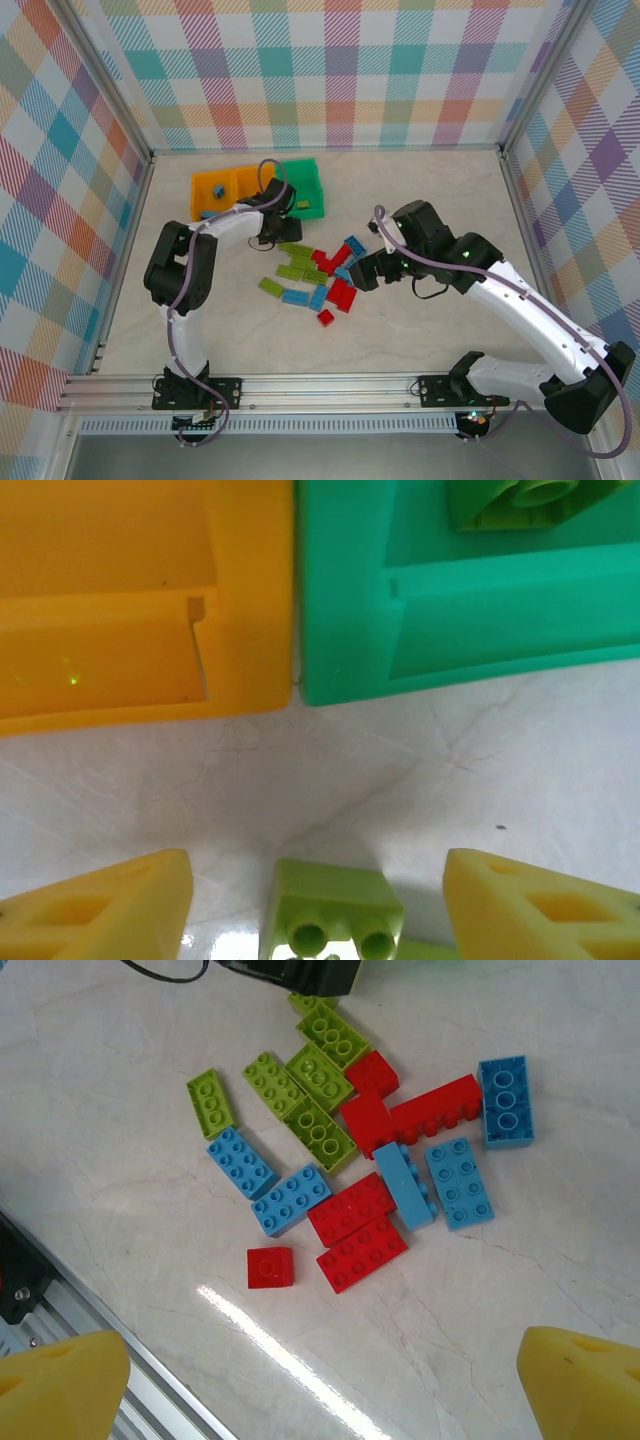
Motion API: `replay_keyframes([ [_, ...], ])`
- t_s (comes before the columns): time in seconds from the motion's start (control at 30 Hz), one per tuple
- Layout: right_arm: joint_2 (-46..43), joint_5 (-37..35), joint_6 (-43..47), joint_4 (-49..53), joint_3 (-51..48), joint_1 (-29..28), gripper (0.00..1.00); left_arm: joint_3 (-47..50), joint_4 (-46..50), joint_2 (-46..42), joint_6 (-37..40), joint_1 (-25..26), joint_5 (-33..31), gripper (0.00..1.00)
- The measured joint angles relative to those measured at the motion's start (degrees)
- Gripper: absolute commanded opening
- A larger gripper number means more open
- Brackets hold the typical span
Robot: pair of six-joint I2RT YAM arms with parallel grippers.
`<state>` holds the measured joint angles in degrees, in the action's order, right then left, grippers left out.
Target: Sort the legos into containers by color
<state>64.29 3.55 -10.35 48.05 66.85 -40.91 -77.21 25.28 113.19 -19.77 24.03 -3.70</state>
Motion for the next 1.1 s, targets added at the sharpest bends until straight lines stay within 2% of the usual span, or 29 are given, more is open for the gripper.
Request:
replay_keyframes([
  [0.27,1.5,-0.1,0.0,-1.9,0.0,0.0,1.0,0.0,0.0,1.4,1.2,-0.1,-0.3,0.27],
  [0.4,1.5,-0.8,-0.9,-2.8,0.0,0.0,1.0,0.0,0.2,0.9,1.4,-0.1,0.3,0.18],
  [0.5,1.0,-2.2,-1.7,-4.0,0.0,0.0,1.0,0.6,0.8,-1.7,1.3,0.0,1.4,0.18],
  [0.63,-1.9,-4.3,-2.7,-6.6,-0.9,0.0,1.0,0.5,1.3,-10.4,1.1,0.0,2.2,0.19],
  [0.77,-5.7,-6.2,-3.2,-9.7,-3.0,0.0,1.0,-3.8,-1.8,-14.6,1.2,0.2,1.4,0.19],
  [0.87,-7.4,-7.2,-3.9,-11.6,-4.6,0.0,1.0,-8.4,-6.5,-11.5,1.9,0.3,-0.4,0.19],
  [0.97,-7.9,-7.7,-4.3,-12.3,-5.4,0.0,1.0,-13.8,-10.7,-4.7,3.3,0.3,-2.3,0.22],
  [1.0,-8.0,-7.7,-4.3,-12.3,-5.5,0.0,1.0,-15.5,-11.8,-2.1,3.7,0.3,-2.7,0.25],
  [1.1,-8.7,-7.9,-4.5,-12.2,-6.1,0.0,1.0,-21.0,-12.4,5.4,5.0,0.3,-3.9,0.4],
])
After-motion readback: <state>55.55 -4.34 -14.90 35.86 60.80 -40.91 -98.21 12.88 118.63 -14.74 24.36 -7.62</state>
